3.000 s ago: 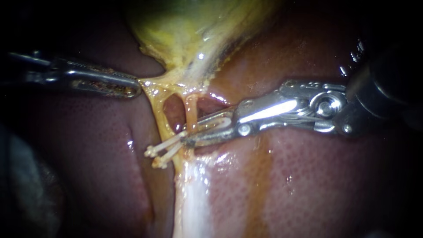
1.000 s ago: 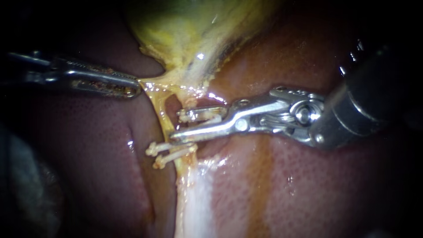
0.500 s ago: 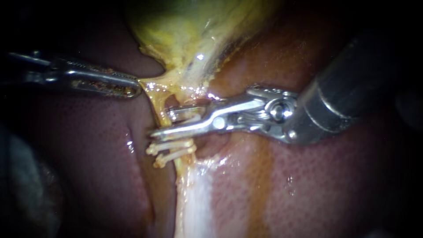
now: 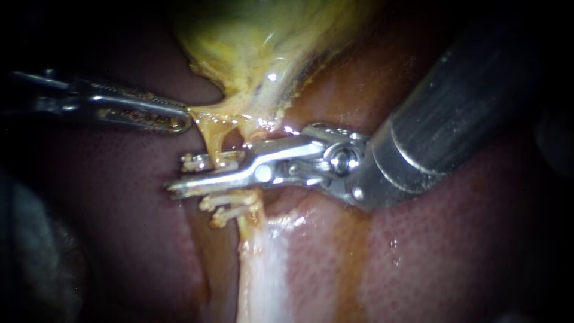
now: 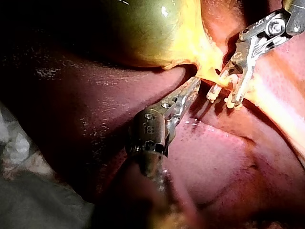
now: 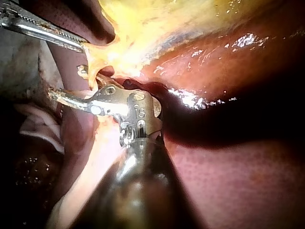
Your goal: Clipping third clip left tube
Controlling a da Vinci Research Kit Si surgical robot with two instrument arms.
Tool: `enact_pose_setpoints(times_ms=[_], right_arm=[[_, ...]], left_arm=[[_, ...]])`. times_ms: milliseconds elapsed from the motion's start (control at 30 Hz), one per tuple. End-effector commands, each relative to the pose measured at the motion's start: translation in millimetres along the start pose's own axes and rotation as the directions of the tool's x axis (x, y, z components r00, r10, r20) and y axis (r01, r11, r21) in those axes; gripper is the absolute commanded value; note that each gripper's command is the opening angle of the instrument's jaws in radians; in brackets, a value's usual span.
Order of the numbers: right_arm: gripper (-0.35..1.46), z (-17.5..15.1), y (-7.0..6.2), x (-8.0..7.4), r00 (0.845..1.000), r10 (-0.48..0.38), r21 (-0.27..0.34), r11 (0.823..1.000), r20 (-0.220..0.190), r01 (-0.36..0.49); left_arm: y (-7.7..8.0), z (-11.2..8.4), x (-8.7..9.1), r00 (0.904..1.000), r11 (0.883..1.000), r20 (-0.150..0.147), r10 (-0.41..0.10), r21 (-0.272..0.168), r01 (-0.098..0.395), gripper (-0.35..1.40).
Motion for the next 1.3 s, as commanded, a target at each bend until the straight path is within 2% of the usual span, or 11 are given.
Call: enact_pose_setpoints(times_ms=[33,133,267,600,700,833,1033,1133,1300], right_arm=[[0.49,0.0,-0.4,0.5,1.0,-0.008,0.006,1.0,-0.006,0.008],[0.49,0.0,-1.4,1.7,1.0,-0.017,0.018,1.0,-0.022,0.017],[0.48,-0.1,-2.1,2.9,0.999,-0.032,0.029,0.999,-0.037,0.033],[0.42,-0.7,-1.2,3.5,0.999,-0.036,0.03,0.999,-0.041,0.037],[0.35,-1.0,-1.1,3.4,0.999,-0.036,0.031,0.999,-0.04,0.037],[0.2,-1.2,-1.1,3.4,0.999,0.005,0.035,0.999,-0.036,-0.004],[-0.09,-1.4,-1.1,3.3,0.998,0.029,0.028,0.999,-0.046,-0.028],[-0.33,-1.7,-1.1,3.3,0.996,0.077,0.026,0.997,-0.048,-0.076],[-0.35,-2.4,-1.3,2.9,0.993,0.111,0.008,0.994,-0.05,-0.111]], left_arm=[[0.0,0.0,0.0,1.0,1.0,0.0,0.0,0.0,0.0,-0.35],[0.0,0.0,0.0,1.0,1.0,0.0,0.0,0.0,0.0,-0.35],[0.0,0.0,0.0,1.0,1.0,0.0,0.0,0.0,0.0,-0.35],[0.0,0.0,0.0,1.0,1.0,0.0,0.0,0.0,0.0,-0.35],[0.0,0.1,0.0,1.0,1.0,0.0,0.0,0.001,0.0,-0.35],[0.0,0.2,0.0,1.0,1.0,0.0,0.0,0.001,0.0,-0.35],[-0.1,0.2,0.0,1.0,1.0,-0.001,0.0,0.001,0.0,-0.35],[-0.1,0.2,0.0,1.0,1.0,-0.001,0.0,0.001,0.0,-0.35],[-0.1,0.2,0.0,1.0,1.0,-0.001,0.0,0.001,0.0,-0.35]])
